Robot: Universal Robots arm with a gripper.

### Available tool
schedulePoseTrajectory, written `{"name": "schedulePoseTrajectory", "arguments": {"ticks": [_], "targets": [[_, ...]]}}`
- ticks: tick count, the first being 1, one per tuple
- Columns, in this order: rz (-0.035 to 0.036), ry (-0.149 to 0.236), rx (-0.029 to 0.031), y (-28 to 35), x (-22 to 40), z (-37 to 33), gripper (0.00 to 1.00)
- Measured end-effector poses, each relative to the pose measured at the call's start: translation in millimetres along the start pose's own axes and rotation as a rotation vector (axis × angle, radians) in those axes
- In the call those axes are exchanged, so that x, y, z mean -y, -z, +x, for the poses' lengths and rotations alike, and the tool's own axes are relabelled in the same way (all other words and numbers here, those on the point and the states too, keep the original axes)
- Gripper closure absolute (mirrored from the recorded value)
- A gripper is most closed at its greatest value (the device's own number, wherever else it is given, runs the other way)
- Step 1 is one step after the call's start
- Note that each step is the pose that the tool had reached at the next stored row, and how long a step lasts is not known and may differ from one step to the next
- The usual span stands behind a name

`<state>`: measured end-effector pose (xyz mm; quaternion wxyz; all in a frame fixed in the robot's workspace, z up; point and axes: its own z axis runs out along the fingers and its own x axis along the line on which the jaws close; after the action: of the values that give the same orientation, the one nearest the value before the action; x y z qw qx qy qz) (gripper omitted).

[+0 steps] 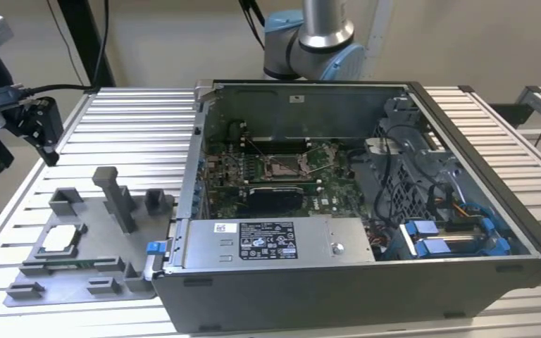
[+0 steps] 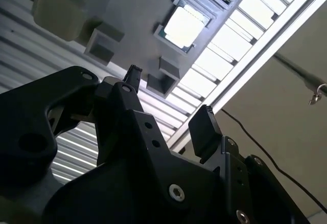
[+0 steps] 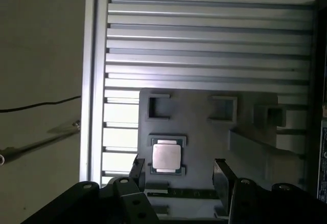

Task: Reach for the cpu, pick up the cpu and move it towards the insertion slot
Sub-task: 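Pick up the cpu and move it towards the insertion slot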

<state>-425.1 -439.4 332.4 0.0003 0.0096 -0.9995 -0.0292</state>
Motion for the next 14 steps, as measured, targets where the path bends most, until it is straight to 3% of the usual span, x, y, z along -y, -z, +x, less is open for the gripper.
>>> {"name": "schedulePoseTrajectory", "arguments": {"ticks": [14], "targets": [[0.0000, 0.000, 0.0000, -11.4, 0.8, 0.2, 0.00]]}}
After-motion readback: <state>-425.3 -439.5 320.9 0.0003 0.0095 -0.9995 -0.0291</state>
